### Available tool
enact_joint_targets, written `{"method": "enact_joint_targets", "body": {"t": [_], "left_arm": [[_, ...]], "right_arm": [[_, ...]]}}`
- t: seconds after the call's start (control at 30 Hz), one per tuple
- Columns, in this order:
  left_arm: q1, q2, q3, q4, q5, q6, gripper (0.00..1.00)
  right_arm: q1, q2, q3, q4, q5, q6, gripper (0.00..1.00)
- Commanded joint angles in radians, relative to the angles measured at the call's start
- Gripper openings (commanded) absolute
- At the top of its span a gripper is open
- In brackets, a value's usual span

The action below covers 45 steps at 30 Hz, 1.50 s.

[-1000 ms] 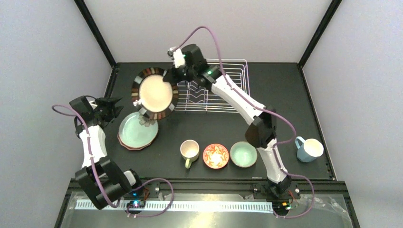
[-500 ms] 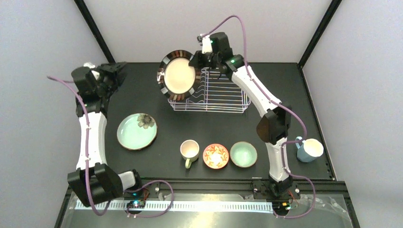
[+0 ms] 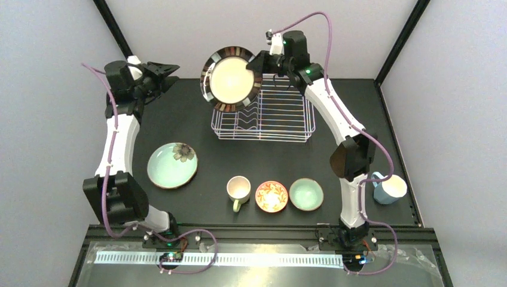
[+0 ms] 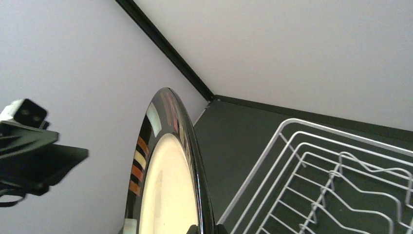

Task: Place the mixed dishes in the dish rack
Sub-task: Pass from the right arm to the left

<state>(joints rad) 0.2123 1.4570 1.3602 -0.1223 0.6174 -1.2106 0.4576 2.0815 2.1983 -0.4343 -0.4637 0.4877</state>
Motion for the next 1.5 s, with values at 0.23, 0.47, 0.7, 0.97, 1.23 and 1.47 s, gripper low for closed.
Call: {"method": "enact_joint_targets", "body": {"t": [0.23, 0.47, 0.7, 0.97, 1.23, 1.47], "left_arm": [[-0.069, 0.084, 0.084, -0.03, 0.202, 0.171, 0.99], [-0.083, 0.109, 0.086, -0.104, 0.218, 0.267, 0.99], [-0.109, 0.111, 0.088, -0.049, 0.268, 0.277, 0.99], [-0.14, 0.106, 0.096, 0.009, 0.33, 0.295, 0.99], [-0.171, 0.094, 0.079, 0.099, 0.338, 0.272, 0.81], [-0.209, 0.079, 0.055, 0.2, 0.334, 0.235, 0.55]], "right_arm": [[-0.002, -0.05, 0.064, 0.198, -0.144, 0.177, 0.0], [-0.002, -0.053, 0.087, 0.196, -0.157, 0.197, 0.0], [-0.002, -0.035, 0.09, 0.214, -0.191, 0.232, 0.0], [-0.002, -0.018, 0.092, 0.248, -0.216, 0.272, 0.0], [-0.002, -0.014, 0.089, 0.218, -0.233, 0.265, 0.0], [-0.001, -0.044, 0.016, 0.22, -0.233, 0.253, 0.0]]}}
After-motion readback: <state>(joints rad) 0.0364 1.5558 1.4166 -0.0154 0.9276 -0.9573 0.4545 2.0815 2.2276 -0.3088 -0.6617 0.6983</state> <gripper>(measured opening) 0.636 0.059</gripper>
